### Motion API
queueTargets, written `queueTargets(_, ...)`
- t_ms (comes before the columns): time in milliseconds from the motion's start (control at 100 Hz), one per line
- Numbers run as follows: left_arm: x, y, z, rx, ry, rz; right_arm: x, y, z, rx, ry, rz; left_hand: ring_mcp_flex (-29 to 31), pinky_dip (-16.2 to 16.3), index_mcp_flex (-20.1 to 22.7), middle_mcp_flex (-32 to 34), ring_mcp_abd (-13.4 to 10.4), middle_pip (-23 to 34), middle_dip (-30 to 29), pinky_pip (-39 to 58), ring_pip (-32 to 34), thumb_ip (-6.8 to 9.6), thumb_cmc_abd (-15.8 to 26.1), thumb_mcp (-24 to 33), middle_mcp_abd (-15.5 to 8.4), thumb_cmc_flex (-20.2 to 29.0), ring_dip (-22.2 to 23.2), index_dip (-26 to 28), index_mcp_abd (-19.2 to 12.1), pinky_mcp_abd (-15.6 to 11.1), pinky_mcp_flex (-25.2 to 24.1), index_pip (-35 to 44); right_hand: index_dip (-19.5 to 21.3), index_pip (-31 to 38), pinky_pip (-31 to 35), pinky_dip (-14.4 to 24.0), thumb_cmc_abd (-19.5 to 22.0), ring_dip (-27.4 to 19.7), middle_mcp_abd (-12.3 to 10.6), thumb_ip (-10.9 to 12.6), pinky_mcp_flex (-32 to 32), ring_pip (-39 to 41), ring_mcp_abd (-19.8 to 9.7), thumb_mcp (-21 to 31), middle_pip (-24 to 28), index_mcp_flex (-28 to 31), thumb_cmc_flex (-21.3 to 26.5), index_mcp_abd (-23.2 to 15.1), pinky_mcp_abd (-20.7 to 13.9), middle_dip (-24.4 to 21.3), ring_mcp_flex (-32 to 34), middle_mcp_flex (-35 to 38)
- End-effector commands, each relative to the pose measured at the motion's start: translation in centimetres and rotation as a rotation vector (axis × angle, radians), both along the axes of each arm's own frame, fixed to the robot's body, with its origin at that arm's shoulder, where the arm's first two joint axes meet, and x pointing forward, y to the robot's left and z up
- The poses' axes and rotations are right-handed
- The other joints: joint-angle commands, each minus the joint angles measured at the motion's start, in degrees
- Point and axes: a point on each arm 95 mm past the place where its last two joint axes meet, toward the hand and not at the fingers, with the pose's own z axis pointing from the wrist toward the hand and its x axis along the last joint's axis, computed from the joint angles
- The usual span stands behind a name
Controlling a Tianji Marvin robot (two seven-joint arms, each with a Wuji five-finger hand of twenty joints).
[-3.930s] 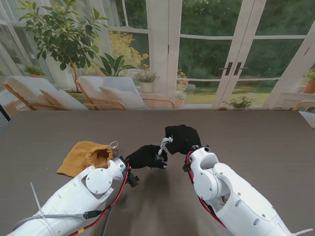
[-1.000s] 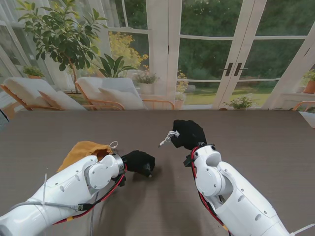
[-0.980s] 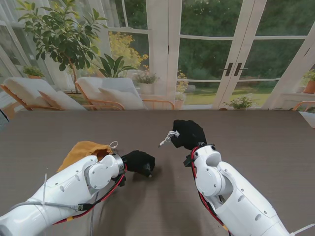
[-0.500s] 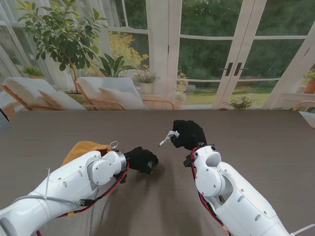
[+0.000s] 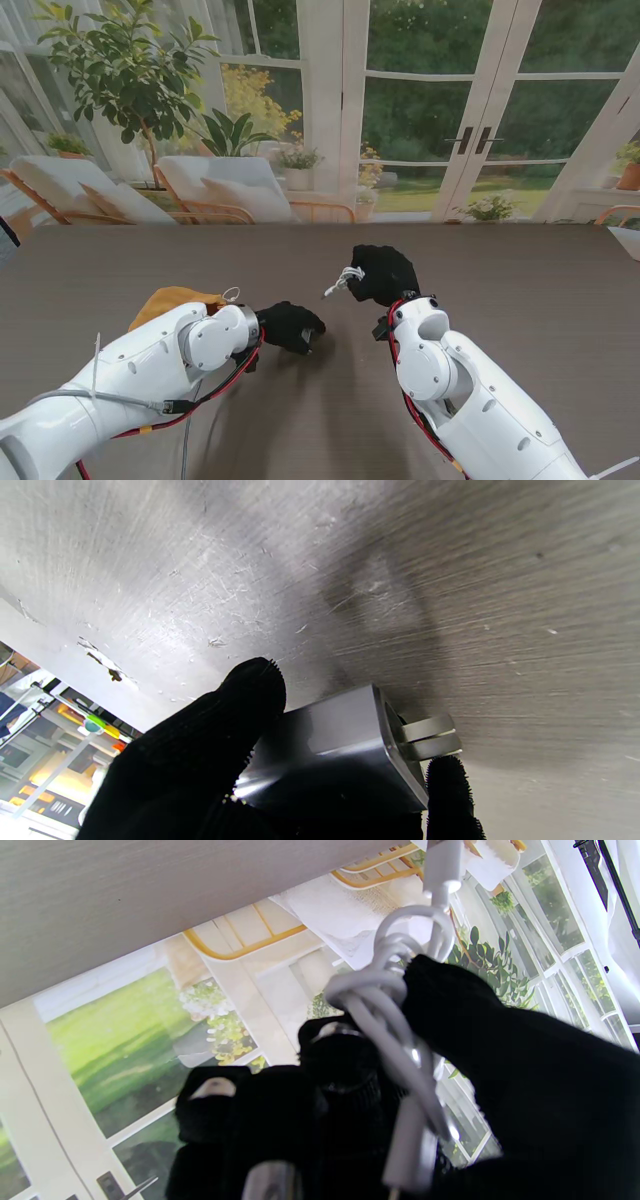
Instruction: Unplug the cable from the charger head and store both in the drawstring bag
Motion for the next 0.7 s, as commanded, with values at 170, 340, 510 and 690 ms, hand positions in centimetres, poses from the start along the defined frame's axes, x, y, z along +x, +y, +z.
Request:
queueTargets(170,-1.74,0.35,-3.05,0.085,0.132,-0.020,-0.19,0.34,-0.16,0.004,0.011,0.007,-5.27,-4.51,-6.14,-5.63,-3.49,-3.10,-8.25,-17.89,-47.67,4.01,6.31,-1.25,-1.79,2.27,-23.13,-4.90,2.49,-4.16,-1.37,-5.19,2.04,4.71,13.98,2.26,1.50,0.32,7.36,4.33,31.16,3.33,-11.44,11.58,6.40,3.06,5.03,-2.24,-5.26,1.00,-0.23,3.78)
queueTargets(340,-1.78,0.26,-3.27,0.103,0.148,-0.024,-0.17,0.31,-0.16,0.004,0.012,0.007,-7.68,-3.66,-8.33,-8.43,-4.13,-3.82,-10.14,-24.89,-50.04,4.11,6.18,-1.68,-2.15,1.31,-24.93,-5.90,1.98,-4.54,-1.24,-5.65,2.01,4.70,14.03,2.24,1.52,0.29,7.33,4.33,31.16,3.37,-11.35,11.58,6.40,3.00,5.02,-2.29,-5.19,1.02,-0.24,3.78)
queueTargets(510,-1.89,0.13,-3.13,0.113,0.156,-0.026,-0.17,0.30,-0.12,0.006,0.012,0.005,-10.62,-5.37,-9.96,-11.11,-5.14,-4.59,-11.38,-27.76,-51.47,4.16,6.06,-2.09,-2.41,0.12,-26.33,-6.59,2.09,-5.07,-1.18,-6.44,2.00,4.70,14.09,2.24,1.51,0.29,7.29,4.34,31.17,3.40,-11.31,11.58,6.41,3.02,5.03,-2.32,-5.21,1.04,-0.24,3.78)
queueTargets(690,-2.00,0.11,-2.91,0.125,0.167,-0.031,-0.18,0.29,-0.10,0.006,0.012,0.003,-13.59,-13.36,-12.67,-15.44,-7.56,-5.94,-15.24,-31.96,-53.39,4.16,6.28,-2.83,-3.41,-0.50,-32.09,-9.07,2.23,-6.11,0.13,-7.86,1.99,4.70,14.13,2.23,1.51,0.27,7.37,4.18,31.17,3.38,-11.35,11.58,6.36,3.02,5.10,-2.33,-5.21,1.04,-0.24,3.77)
